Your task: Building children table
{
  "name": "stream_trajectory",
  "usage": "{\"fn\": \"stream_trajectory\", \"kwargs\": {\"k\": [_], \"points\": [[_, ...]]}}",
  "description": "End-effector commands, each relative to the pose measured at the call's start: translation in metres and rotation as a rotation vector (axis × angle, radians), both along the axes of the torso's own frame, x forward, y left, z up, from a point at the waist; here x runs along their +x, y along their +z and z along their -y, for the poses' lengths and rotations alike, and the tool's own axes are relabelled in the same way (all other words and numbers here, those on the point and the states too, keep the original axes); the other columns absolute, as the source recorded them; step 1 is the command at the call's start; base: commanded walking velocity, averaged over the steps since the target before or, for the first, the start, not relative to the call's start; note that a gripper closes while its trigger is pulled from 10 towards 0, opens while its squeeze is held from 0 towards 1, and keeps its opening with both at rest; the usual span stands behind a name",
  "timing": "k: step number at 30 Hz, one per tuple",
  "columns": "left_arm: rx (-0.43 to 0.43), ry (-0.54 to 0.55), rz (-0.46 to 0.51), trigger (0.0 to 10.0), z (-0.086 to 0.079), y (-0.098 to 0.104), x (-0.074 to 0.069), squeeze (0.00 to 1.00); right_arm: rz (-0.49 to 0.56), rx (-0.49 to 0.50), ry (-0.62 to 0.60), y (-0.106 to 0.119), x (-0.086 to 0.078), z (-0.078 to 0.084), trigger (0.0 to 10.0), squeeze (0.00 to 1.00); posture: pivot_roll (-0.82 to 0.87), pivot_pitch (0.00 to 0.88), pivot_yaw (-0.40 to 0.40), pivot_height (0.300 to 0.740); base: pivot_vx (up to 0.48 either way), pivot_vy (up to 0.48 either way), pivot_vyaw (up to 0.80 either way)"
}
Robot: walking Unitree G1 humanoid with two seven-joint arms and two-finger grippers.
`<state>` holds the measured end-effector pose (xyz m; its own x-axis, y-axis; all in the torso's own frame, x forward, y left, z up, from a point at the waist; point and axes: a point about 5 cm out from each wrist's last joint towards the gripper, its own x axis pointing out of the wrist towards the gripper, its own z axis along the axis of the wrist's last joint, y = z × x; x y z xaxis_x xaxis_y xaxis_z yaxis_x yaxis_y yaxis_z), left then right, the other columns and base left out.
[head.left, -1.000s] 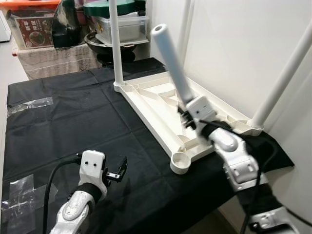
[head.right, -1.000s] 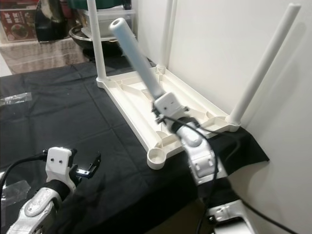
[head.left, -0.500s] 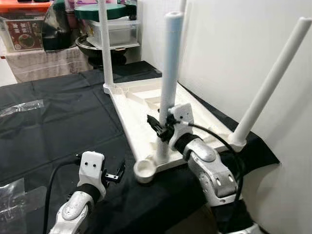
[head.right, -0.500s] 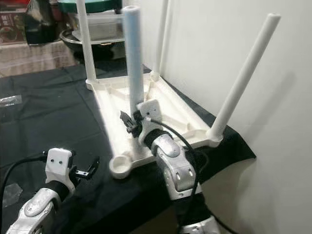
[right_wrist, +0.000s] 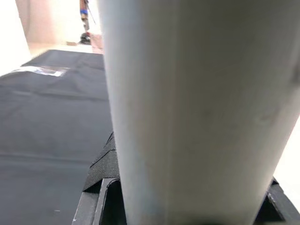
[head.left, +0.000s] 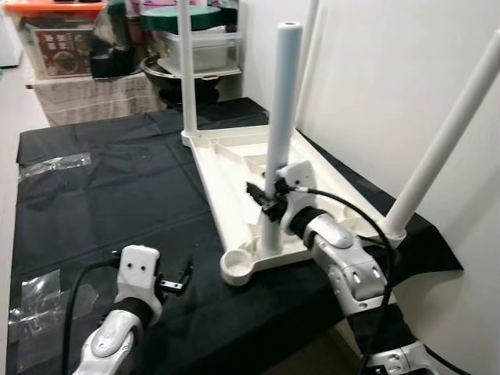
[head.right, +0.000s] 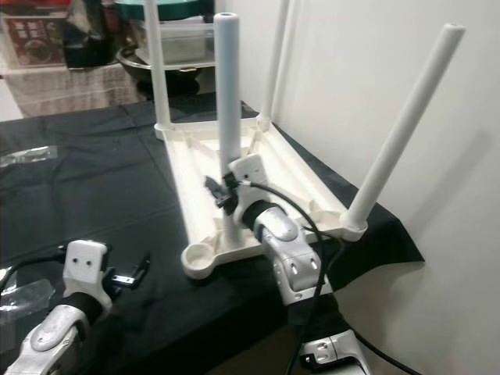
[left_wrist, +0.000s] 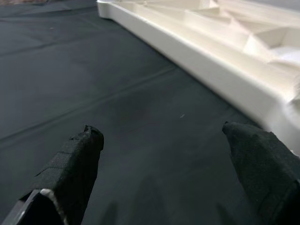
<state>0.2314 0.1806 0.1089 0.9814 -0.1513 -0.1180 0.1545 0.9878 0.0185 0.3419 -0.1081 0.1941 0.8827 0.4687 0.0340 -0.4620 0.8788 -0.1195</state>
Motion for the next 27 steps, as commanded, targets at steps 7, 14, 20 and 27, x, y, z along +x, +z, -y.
{"fn": "stream_trajectory", "kwargs": {"k": [7,14,20,27], "points": [[0.040,0.086,-0.032,10.0,-0.027,-0.006,-0.012,0.00,0.211,0.230,0.034,0.069,-0.001,0.020,10.0,0.00,0.10,0.000,-0.097,0.740,0.000,0.000,0.00],[0.020,0.039,-0.031,10.0,-0.011,-0.007,-0.010,0.00,0.271,0.294,0.224,0.091,-0.020,0.002,10.0,0.00,0.09,0.000,-0.092,0.740,0.000,0.000,0.00],[0.012,0.017,-0.030,10.0,-0.006,-0.007,-0.008,0.00,0.244,0.266,0.309,0.087,-0.027,0.001,10.0,0.00,0.09,0.000,-0.090,0.740,0.000,0.000,0.00],[0.014,0.018,-0.035,10.0,-0.009,-0.007,-0.009,0.00,0.112,0.145,0.427,0.053,-0.041,0.008,10.0,0.00,0.09,0.000,-0.091,0.740,0.000,0.000,0.00]]}}
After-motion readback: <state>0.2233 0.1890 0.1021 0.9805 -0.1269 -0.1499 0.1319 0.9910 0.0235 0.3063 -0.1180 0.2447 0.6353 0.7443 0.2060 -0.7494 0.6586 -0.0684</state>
